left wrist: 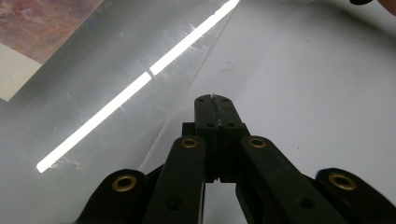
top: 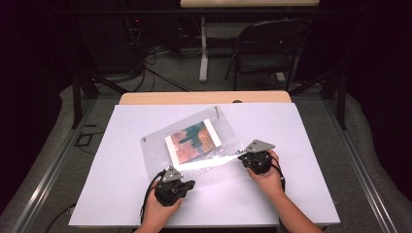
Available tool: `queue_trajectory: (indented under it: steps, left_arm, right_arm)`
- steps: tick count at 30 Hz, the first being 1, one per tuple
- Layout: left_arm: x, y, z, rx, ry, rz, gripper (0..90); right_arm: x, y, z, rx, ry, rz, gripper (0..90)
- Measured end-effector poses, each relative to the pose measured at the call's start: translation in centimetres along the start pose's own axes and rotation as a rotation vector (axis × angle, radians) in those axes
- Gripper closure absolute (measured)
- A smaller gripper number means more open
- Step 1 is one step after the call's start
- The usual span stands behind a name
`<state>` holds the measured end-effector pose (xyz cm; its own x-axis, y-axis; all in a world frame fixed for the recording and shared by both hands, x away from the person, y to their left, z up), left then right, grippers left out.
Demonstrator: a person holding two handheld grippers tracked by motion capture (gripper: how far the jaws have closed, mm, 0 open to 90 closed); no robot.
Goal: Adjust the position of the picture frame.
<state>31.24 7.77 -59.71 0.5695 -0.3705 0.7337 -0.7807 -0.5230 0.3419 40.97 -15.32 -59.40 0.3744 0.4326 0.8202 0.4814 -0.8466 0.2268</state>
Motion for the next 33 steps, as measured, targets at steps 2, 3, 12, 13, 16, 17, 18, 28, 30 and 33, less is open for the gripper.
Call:
queue_trajectory:
  steps: [2, 3, 12, 13, 16, 17, 18, 28, 30, 33]
  left_arm:
    - [0.0, -0.1, 0.0, 0.007, -0.003, 0.001, 90.0]
    - [0.0, -0.1, -0.1, 0.021, -0.004, 0.005, 90.0]
    - [0.0, -0.4, -0.3, 0.059, -0.013, 0.013, 90.0]
    - [-0.1, -0.4, -0.3, 0.059, -0.021, 0.009, 90.0]
    - [-0.3, -0.6, -0.1, 0.070, -0.032, -0.001, 90.0]
    - [-0.3, -0.6, -0.1, 0.070, -0.032, -0.001, 90.0]
    - [-0.3, -0.6, -0.1, 0.076, -0.031, -0.005, 90.0]
    - [-0.3, -0.9, -0.1, 0.085, -0.046, -0.011, 90.0]
    - [-0.3, -0.9, -0.1, 0.084, -0.044, -0.015, 90.0]
    - [-0.2, -0.9, -0.2, 0.091, -0.036, -0.015, 90.0]
  right_arm:
    - [0.2, -0.1, -0.3, 0.002, 0.004, -0.001, 84.3]
    - [0.3, -0.1, -0.4, 0.003, 0.009, -0.002, 84.4]
    - [0.7, -0.4, -1.1, 0.016, 0.020, 0.001, 84.6]
    - [0.7, -0.4, -1.2, 0.018, 0.021, 0.003, 84.6]
    - [0.8, -0.5, -1.4, 0.023, 0.026, 0.004, 84.6]
    - [0.8, -0.5, -1.4, 0.023, 0.026, 0.004, 84.6]
    - [0.9, -0.5, -1.4, 0.024, 0.030, 0.004, 84.7]
    - [1.2, -0.7, -1.9, 0.031, 0.042, 0.005, 84.9]
    - [1.2, -0.8, -2.0, 0.034, 0.041, 0.004, 85.0]
    - [1.2, -0.8, -2.1, 0.037, 0.043, 0.006, 85.0]
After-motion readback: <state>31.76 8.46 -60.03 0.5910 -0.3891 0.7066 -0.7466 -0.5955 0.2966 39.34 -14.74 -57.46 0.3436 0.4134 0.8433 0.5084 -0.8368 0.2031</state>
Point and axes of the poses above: each handheld gripper's, and its own axes: z roughly forward along the jaws, x roughly out of its top, y roughly to its right, the point moved 7 cm from there along z, roughly forward along the jaws, and after that the axes turned 14 degrees about -x, right-handed, at the moved point
